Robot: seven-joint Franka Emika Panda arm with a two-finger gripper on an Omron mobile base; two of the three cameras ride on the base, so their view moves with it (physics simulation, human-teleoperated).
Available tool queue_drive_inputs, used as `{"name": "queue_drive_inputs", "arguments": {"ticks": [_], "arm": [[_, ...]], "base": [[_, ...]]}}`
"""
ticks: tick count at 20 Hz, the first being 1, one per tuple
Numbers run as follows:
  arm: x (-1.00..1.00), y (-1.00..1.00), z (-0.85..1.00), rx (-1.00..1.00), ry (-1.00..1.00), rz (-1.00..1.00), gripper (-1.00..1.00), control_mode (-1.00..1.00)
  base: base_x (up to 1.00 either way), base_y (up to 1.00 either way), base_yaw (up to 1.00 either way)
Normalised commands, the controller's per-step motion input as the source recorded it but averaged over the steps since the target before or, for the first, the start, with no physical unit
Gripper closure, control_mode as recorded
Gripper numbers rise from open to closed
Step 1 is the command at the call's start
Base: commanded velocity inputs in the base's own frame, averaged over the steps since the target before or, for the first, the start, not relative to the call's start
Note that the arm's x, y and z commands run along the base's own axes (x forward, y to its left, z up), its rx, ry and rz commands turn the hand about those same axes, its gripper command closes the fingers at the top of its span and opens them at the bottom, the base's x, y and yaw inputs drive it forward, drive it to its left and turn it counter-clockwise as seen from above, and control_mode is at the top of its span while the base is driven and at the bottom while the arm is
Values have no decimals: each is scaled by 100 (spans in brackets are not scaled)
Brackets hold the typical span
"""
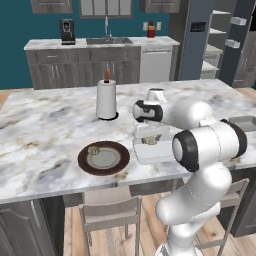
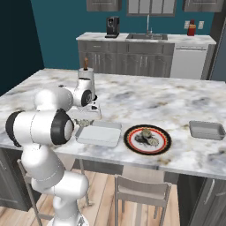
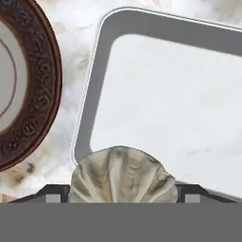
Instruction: Place two dumplings into each of the tupperware containers and then place the containers in the fridge.
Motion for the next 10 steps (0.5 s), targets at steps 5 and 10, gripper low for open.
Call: {"name": "queue_drive_inputs", "arguments": {"ticks": [5, 10], "arm": [[7, -4, -49, 0, 0, 0, 100, -100], [0, -7, -41, 0, 0, 0, 100, -100]], "base": [[0, 0, 0], [0, 0, 0]]}}
